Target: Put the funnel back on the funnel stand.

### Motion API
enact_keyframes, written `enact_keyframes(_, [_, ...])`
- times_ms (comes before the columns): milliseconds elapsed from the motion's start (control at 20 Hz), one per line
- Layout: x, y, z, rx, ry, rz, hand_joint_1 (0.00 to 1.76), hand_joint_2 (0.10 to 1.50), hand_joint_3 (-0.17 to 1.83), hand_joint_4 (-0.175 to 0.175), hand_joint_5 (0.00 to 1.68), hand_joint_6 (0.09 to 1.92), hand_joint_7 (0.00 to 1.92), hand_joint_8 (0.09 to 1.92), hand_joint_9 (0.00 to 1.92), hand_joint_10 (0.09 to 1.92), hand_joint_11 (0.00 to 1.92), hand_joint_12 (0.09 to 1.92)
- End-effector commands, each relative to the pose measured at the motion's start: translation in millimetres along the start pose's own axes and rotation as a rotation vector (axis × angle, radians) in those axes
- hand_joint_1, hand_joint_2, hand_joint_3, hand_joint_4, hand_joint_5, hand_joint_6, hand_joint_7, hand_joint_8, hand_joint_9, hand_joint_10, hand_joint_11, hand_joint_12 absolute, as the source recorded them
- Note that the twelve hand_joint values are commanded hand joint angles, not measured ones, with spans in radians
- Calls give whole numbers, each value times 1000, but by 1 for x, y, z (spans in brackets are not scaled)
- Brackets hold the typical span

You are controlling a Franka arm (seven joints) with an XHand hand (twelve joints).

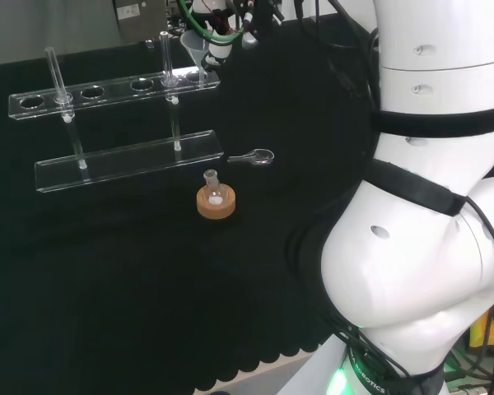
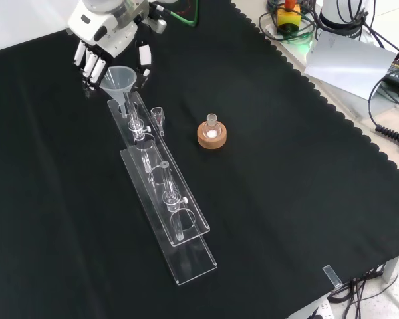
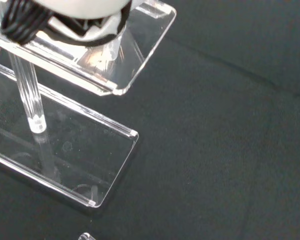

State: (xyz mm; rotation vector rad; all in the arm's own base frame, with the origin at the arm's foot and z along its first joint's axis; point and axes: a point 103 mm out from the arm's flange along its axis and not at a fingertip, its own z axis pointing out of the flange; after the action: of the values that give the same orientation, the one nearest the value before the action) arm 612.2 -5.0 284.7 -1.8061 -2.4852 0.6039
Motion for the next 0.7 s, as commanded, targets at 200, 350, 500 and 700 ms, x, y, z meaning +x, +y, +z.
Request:
enact_keyframes(200, [1,-1,5,10,2,-6,900,664,700,-37,441,413,405,682,808,471,524,1313])
enact_keyframes(350, [4,-2,5,15,9,-10,882,653,699,-42,387,310,302,708,703,533,484,1339])
enact_keyframes(500, [6,-4,3,25,12,-6,838,634,675,-42,345,182,165,702,549,605,417,1375])
enact_keyframes(700, [7,-9,3,30,30,-12,748,625,580,-36,258,87,25,640,349,679,367,1402])
